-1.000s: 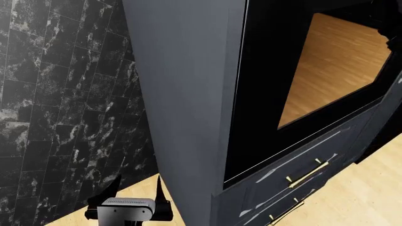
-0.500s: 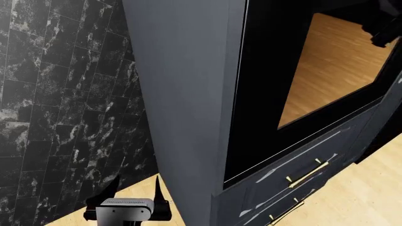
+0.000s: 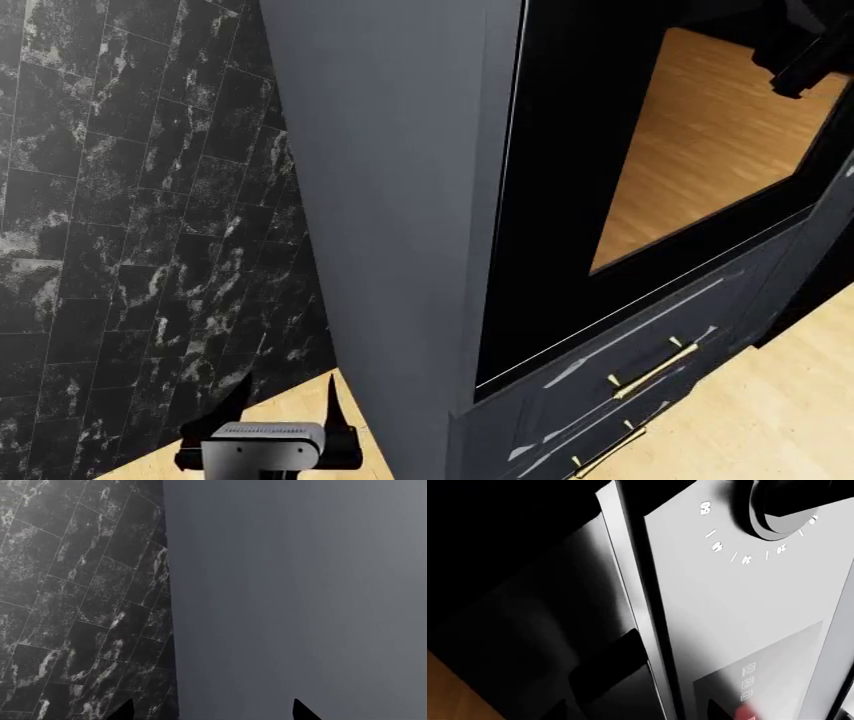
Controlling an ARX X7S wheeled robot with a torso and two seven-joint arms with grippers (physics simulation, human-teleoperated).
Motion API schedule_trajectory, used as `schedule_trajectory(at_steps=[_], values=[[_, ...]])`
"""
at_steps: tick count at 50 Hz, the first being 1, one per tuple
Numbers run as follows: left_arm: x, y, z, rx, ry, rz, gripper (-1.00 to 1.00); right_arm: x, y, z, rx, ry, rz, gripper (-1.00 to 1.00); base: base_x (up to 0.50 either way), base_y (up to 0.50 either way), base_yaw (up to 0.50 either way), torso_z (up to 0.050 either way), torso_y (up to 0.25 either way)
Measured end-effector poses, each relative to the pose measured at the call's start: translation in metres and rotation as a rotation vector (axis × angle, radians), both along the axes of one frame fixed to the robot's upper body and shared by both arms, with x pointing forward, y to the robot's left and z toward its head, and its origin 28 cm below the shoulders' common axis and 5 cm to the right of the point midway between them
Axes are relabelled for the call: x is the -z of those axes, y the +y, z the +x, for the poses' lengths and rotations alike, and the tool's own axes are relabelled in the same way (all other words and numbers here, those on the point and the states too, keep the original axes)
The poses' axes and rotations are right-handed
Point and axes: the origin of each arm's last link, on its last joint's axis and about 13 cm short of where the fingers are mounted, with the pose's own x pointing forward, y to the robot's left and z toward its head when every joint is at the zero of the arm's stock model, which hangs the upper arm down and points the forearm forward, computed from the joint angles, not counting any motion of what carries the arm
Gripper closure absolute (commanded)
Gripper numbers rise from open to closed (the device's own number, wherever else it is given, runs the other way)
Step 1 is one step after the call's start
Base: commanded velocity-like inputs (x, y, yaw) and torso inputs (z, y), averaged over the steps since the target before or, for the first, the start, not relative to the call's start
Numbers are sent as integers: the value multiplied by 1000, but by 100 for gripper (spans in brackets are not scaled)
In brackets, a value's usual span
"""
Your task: Open the oven door
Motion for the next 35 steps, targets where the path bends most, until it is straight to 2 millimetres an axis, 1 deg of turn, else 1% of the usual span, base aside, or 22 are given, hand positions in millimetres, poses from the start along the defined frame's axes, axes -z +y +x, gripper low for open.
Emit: schedule_trajectory(at_steps=[12,13,35], values=[[-1,0,0,-2,0,1,-100,1,-1,3,1,3,4,-100,0,0,0,0,0],[-1,0,0,-2,-1,1,-100,1,-1,3,1,3,4,100,0,0,0,0,0],[0,0,1,-1,0,1,-100,1,-3,1,3,-2,11,100,0,0,0,0,0]])
